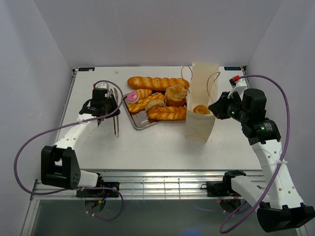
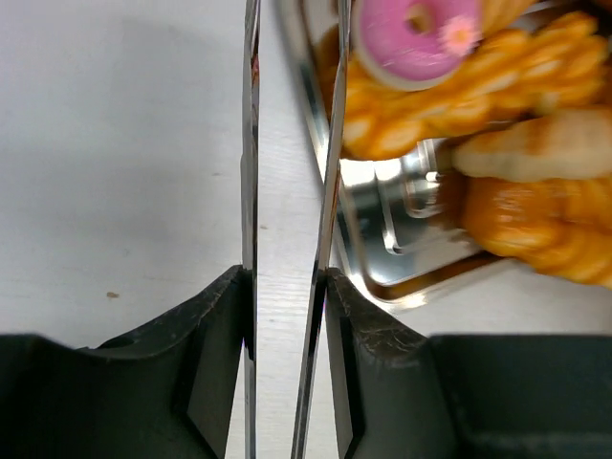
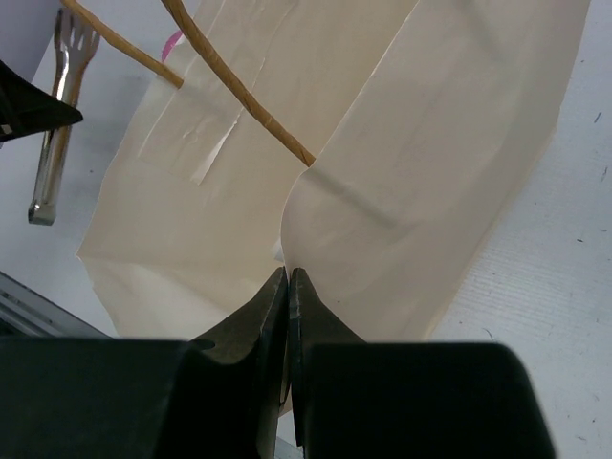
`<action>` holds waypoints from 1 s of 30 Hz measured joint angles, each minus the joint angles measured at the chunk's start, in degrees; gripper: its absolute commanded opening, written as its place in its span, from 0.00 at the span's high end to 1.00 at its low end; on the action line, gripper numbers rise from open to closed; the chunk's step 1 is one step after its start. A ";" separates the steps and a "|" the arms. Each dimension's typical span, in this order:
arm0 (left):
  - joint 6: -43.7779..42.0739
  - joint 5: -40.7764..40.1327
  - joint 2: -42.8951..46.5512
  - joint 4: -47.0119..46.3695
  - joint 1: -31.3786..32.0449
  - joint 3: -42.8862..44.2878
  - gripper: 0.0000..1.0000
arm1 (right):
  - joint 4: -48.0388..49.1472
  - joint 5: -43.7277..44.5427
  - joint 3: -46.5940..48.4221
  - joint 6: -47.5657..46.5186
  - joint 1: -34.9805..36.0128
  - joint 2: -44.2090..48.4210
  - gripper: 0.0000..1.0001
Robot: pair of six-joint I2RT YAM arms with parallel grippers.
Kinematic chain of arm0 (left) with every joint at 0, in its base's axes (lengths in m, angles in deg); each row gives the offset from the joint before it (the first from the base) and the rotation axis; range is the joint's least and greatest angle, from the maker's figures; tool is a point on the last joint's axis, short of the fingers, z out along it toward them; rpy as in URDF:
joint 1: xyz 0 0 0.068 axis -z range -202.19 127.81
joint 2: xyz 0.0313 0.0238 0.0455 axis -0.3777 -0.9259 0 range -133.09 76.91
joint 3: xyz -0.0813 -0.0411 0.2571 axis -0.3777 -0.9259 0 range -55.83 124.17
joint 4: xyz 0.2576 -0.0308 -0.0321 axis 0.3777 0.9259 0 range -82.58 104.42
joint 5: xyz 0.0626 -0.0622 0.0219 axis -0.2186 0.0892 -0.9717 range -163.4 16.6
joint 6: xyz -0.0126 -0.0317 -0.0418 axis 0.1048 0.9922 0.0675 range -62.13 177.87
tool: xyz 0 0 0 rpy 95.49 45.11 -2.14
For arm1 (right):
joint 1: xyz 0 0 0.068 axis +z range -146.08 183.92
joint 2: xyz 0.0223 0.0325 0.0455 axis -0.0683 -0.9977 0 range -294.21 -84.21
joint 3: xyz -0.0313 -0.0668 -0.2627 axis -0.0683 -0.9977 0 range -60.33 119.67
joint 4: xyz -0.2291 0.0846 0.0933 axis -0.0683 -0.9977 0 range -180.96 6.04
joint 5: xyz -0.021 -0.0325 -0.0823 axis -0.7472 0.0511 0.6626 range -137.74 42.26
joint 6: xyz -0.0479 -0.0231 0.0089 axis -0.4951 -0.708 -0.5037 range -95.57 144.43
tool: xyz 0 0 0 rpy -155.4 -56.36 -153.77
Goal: Place the fake bread into the paper bag
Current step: Pick up the clamp at the center of the board.
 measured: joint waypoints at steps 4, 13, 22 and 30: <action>0.85 9.64 6.12 0.39 -2.75 1.84 0.51 | -0.81 0.44 0.63 -0.04 0.00 0.00 0.92; 7.61 35.56 9.42 -0.74 -15.96 -5.86 0.48 | -2.93 1.46 1.81 -0.15 0.00 -0.02 0.92; 17.29 56.06 9.16 -7.93 -18.93 -9.22 0.45 | -3.15 1.49 1.92 -0.15 0.00 -0.07 0.92; 22.03 62.12 8.66 -12.41 -20.65 -12.55 0.46 | -3.65 1.53 2.21 -0.17 0.00 0.07 0.92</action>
